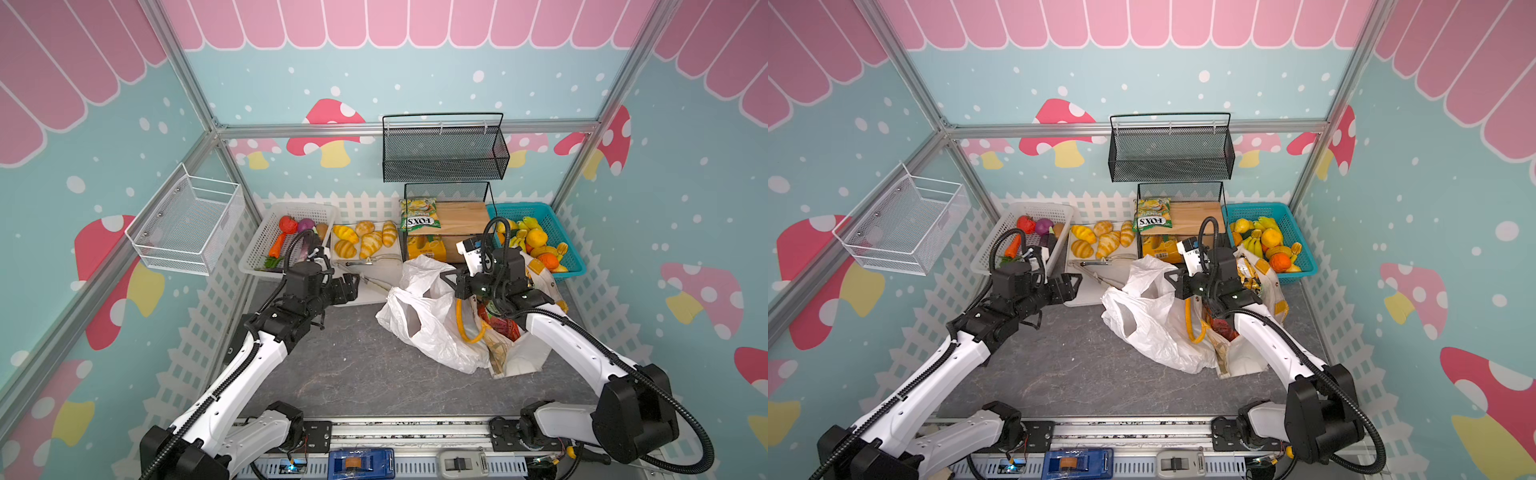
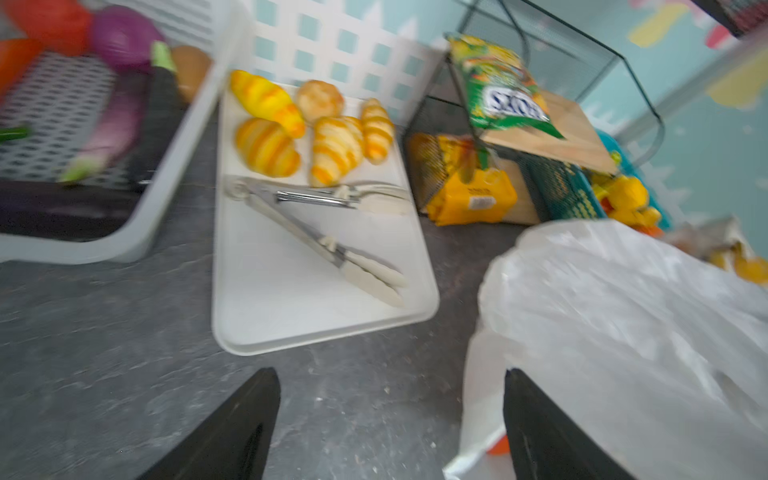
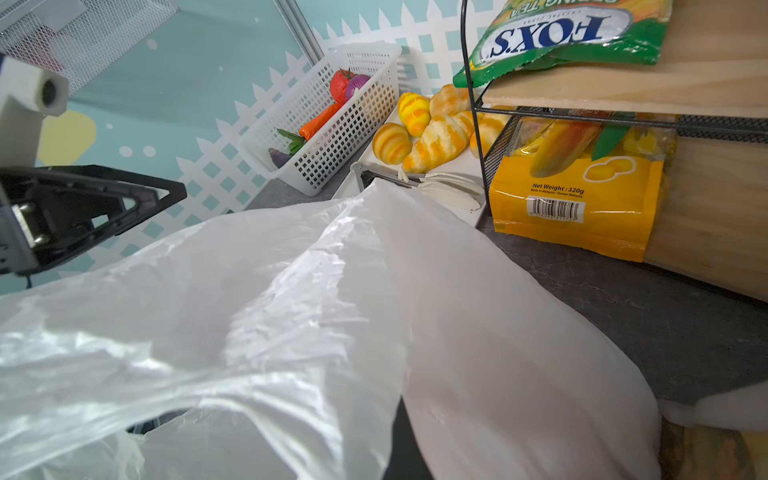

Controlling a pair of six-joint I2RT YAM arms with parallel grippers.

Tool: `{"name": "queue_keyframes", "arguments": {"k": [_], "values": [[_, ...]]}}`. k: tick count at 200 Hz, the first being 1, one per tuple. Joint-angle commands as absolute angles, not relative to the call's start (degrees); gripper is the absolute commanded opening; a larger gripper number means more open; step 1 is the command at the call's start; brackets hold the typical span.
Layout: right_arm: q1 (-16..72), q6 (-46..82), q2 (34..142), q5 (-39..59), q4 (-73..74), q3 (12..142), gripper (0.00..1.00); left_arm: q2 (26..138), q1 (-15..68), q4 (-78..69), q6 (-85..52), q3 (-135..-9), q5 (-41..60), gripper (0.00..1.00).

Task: Place the mixed food into the grocery bags and tie them
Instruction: 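Release the pepper and move the left gripper back to the vegetable basket, then grasp the dark eggplant by its green stem with the left gripper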

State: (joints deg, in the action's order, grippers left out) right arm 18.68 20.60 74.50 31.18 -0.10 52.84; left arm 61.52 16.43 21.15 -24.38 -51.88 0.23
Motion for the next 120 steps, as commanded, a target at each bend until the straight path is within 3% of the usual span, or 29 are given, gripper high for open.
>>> {"name": "queue_keyframes", "arguments": {"k": [1, 63, 120], "values": [[18.28, 20.36, 75.01, 31.61, 1.93, 51.90, 0.01, 66.58, 11.53, 21.73, -25.86, -56.35, -7.18, 0.85], [18.21, 18.75, 76.71, 32.42, 2.28, 52.23, 0.01, 91.04, 3.58, 28.29, -11.95, -74.66, -19.80, 0.83], [18.19, 17.71, 78.80, 33.51, 2.95, 53.31, 0.01, 111.73, -0.75, 36.91, -6.51, -94.55, -20.74, 0.80]]}}
